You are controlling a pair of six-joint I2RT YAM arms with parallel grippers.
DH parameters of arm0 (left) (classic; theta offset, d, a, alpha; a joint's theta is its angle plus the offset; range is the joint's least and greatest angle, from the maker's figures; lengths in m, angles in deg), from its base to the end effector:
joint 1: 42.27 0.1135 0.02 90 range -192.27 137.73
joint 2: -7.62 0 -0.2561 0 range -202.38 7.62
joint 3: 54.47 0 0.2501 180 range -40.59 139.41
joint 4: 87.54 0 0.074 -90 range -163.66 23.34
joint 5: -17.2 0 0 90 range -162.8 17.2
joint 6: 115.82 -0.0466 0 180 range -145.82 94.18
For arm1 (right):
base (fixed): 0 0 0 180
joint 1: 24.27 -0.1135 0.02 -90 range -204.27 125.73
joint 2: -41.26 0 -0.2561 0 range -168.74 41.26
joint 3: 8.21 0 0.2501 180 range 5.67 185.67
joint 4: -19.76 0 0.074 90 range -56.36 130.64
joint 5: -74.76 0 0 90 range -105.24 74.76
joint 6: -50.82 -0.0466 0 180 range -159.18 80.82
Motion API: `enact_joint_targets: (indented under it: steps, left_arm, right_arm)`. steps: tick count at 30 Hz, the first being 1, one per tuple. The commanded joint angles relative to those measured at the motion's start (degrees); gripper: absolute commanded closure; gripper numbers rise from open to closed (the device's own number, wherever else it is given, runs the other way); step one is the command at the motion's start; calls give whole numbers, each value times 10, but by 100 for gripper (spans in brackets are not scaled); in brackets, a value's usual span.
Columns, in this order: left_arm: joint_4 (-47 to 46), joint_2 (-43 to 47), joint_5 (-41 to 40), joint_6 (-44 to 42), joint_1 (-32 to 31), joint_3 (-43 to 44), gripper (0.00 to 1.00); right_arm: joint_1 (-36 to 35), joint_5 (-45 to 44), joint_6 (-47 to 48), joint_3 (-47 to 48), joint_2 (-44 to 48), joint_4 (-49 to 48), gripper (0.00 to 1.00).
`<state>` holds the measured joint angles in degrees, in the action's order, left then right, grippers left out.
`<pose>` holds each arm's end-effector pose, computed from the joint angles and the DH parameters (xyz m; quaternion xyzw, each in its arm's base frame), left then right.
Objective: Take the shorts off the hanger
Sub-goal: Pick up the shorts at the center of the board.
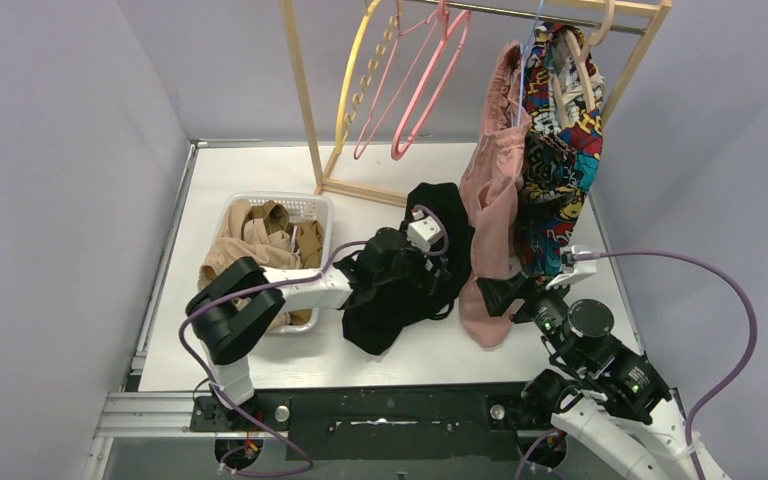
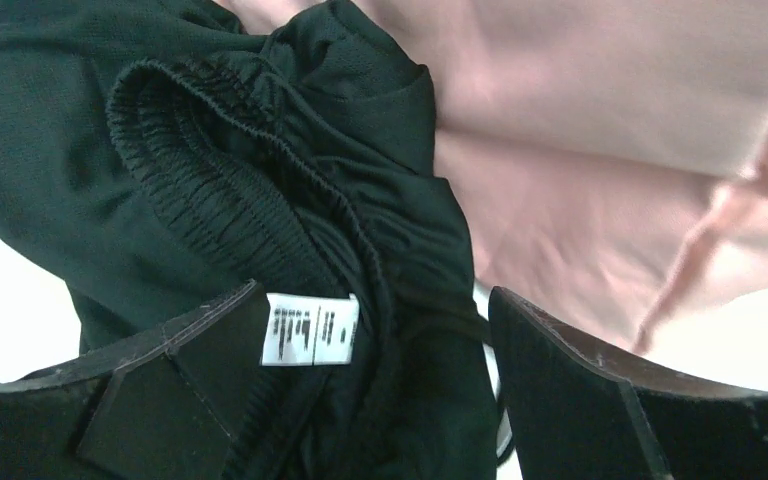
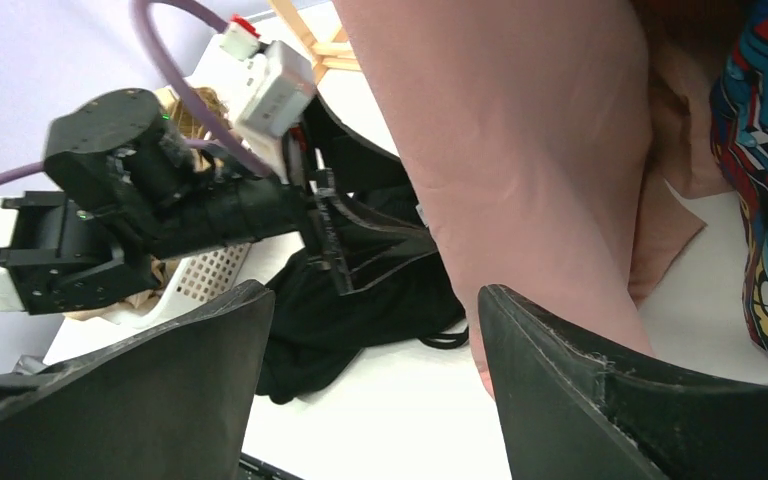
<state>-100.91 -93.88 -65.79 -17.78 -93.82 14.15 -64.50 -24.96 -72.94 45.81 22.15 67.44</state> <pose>0.2408 -0.3124 0.1885 0.3349 0.7440 -0.3295 0.4750 0.0815 0.0586 0.3140 0.0089 0.7803 0.3213 0.5365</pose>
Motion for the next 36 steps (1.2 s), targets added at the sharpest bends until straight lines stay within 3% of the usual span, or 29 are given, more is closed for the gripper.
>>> enact_joint_targets:
  steps: [1,3,9,10,12,15,17,21,29,36]
  left_arm:
    - [29,-53,-90,-6,-10,62,19]
    - [57,-76,-108,13,-3,74,19]
    - [163,-146,-50,33,-4,119,21]
    - [193,-155,-61,43,-4,129,27]
    - [232,-161,-78,61,-3,137,50]
    - [226,-122,-92,76,-2,100,76]
    - [213,-71,-95,81,-2,64,86]
    - [229,52,-111,82,-1,8,99]
    - [316,337,-133,44,-8,-34,100]
    - [411,467,-71,18,-13,5,100]
  right_arm:
    - [-4,-35,-8,-3,17,-11,23]
    - [-4,-35,-7,2,17,-8,23]
    - [-4,-29,-1,2,-3,-13,23]
    - [-4,-27,0,3,-7,-16,23]
    - [-3,-25,0,6,-16,-19,23]
    - [-4,-25,-1,6,-22,-23,23]
    - [-4,-26,0,4,-22,-27,23]
    - [-3,-34,0,2,-20,-32,23]
    - [-4,-46,-5,-11,-20,-62,22]
    - [-4,-48,-8,-17,-26,-81,22]
